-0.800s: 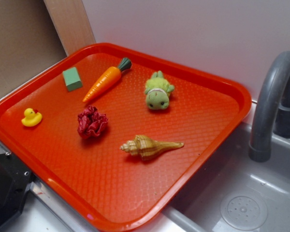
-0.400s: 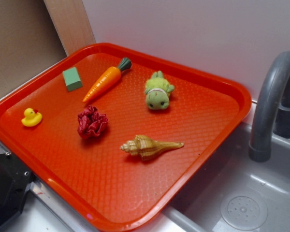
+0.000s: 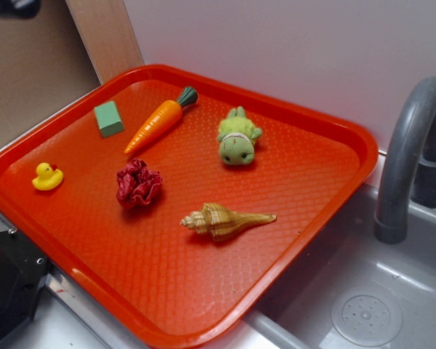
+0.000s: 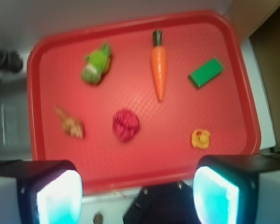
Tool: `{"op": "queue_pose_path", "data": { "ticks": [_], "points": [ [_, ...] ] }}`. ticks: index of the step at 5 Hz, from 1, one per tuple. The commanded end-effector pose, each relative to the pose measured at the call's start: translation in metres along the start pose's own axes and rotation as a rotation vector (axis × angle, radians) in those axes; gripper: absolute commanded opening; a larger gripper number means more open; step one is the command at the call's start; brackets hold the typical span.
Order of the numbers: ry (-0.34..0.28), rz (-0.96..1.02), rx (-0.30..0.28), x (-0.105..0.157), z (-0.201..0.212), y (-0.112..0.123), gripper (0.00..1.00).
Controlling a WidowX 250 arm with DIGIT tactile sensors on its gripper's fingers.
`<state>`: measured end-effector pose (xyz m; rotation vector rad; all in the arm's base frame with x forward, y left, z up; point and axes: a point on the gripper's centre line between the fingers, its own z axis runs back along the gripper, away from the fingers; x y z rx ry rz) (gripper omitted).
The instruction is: Grab the green block.
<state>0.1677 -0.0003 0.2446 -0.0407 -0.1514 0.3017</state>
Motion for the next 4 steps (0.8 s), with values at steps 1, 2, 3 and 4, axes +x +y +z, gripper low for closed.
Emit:
{"op": "queue_pose_path", "data": {
  "ticks": [1,2,3,4],
  "points": [
    [-0.214,0.428,0.074,0.075,0.006,0.041,1.00],
    [-0.256,0.604,0.106,0.098,-0.011,0.062,1.00],
    [-0.270,0.679,0.171,0.107,-0.042,0.077,1.00],
    [-0.297,0.719,0.243,0.106,-0.073,0.092,1.00]
  ]
}}
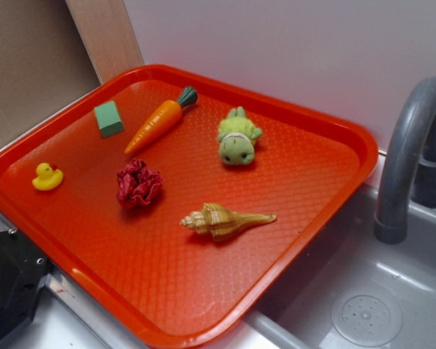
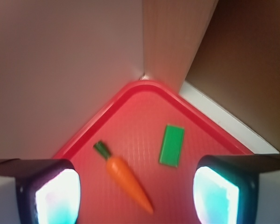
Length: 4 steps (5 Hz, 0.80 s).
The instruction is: Grab the green block.
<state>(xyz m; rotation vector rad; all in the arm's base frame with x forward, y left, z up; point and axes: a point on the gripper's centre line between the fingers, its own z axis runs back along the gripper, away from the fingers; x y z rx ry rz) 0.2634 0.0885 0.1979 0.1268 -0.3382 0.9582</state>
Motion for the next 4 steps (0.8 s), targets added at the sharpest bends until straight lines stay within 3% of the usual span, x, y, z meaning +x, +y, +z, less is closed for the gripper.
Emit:
{"op": "queue_pose_path", "data": {
  "ticks": [1,2,3,4],
  "points": [
    [-0.146,0.102,0.112,0.012,-0.044,0.042,1.00],
    [-0.210,0.119,0.139,0.008,-0.068,0.054,1.00],
    [-0.262,0.181,0.119,0.007,-0.096,0.060,1.00],
    [-0.245,0.193,0.082,0.004,-0.119,0.054,1.00]
  ]
}}
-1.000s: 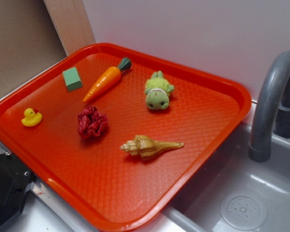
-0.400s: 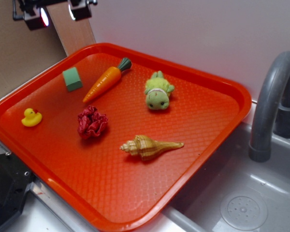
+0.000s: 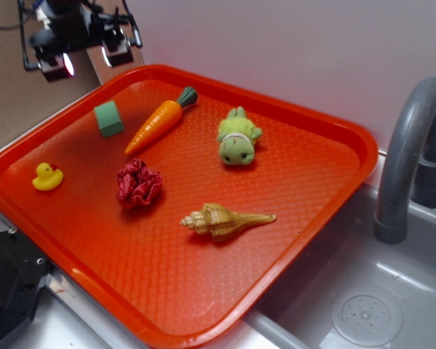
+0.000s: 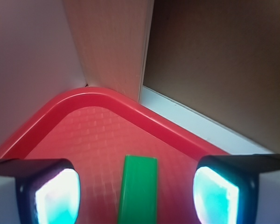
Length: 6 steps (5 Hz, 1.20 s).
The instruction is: Grab the green block.
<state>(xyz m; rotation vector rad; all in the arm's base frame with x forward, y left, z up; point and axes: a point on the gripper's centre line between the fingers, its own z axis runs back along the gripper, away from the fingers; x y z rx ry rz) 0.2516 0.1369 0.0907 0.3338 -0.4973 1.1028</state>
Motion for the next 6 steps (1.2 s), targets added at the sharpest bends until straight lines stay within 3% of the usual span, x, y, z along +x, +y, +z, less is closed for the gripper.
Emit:
{"op": "queue_pose_path", "data": {
  "ticks": [1,3,4,5,6],
  "points": [
    [0.024,0.071,-0.044,0.002,-0.029,0.002,1.00],
    [0.174,0.040,-0.004,-0.011,-0.031,0.024,1.00],
    [0.195,0.011,-0.032,-0.015,-0.035,0.030,1.00],
    [0.188,-0.075,-0.133,-0.033,-0.046,0.018,0.00],
    [0.195,-0.146,-0.211,-0.051,-0.051,-0.003,0.00]
  ]
}}
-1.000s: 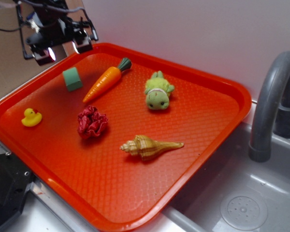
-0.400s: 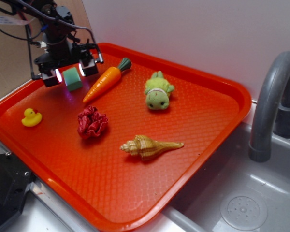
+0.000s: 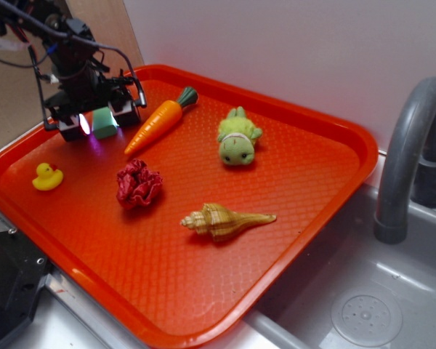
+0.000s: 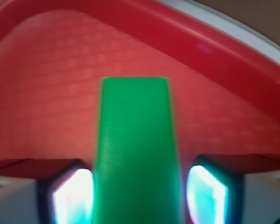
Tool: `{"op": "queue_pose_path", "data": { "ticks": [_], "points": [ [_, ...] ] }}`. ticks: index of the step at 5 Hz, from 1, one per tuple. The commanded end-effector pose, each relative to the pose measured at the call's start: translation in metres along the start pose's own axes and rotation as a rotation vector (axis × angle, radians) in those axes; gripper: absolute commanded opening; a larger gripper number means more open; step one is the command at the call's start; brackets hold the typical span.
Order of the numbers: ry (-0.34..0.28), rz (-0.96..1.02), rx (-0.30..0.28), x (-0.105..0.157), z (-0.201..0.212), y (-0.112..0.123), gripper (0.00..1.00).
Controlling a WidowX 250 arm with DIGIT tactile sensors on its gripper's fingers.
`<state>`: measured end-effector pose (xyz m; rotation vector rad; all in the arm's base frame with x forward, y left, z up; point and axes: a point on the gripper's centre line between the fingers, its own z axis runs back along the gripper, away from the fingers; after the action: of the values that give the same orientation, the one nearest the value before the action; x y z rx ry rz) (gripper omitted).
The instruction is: Grab the green block.
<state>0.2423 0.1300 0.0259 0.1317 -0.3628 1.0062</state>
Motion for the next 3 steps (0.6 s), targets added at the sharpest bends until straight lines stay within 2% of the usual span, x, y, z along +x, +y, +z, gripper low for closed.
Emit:
{"op": "queue_pose_path", "data": {
  "ticks": [1,2,3],
  "points": [
    [-0.019,-0.162,-0.093,-0.007,0.011,-0.018,0.00],
    [-0.018,-0.346,-0.067,0.013,0.056,-0.027,0.00],
    [0.004,-0.592,0.017,0.017,0.107,-0.039,0.00]
  ]
}}
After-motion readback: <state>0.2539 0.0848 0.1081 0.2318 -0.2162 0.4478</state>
